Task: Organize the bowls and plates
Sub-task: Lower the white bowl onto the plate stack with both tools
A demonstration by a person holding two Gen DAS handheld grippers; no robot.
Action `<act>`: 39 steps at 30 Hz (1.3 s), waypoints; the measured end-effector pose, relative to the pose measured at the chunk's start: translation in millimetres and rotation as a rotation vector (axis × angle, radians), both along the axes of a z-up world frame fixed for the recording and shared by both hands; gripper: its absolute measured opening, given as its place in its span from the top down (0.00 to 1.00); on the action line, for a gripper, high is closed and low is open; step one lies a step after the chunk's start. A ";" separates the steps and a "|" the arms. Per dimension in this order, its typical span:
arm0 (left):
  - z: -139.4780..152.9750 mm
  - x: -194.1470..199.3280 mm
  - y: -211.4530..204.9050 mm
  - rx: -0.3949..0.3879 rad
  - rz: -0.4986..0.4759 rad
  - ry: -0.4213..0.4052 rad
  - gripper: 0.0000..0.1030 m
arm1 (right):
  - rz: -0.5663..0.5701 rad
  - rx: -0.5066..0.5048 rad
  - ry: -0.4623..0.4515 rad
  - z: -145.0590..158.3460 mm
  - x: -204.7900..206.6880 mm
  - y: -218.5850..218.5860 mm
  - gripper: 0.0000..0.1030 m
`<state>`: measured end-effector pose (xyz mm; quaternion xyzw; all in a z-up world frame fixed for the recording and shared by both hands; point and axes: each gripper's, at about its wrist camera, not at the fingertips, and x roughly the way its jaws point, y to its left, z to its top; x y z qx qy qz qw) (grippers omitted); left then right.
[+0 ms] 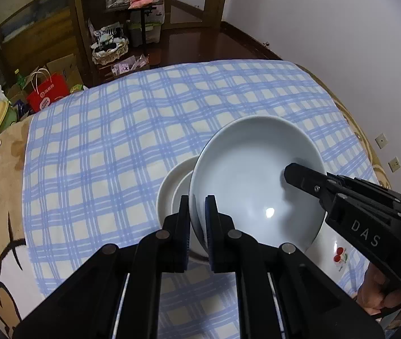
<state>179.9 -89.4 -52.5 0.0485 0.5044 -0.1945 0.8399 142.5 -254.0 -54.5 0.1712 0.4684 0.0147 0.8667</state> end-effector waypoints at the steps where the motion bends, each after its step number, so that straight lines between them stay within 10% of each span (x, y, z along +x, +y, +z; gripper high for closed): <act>1: -2.3 -0.1 1.3 -0.001 0.002 0.003 0.90 | 0.006 -0.004 0.001 -1.4 0.4 2.0 0.92; 39: -56.1 16.9 4.9 0.070 0.012 0.046 0.90 | 0.061 -0.100 0.101 -47.9 21.1 23.0 0.92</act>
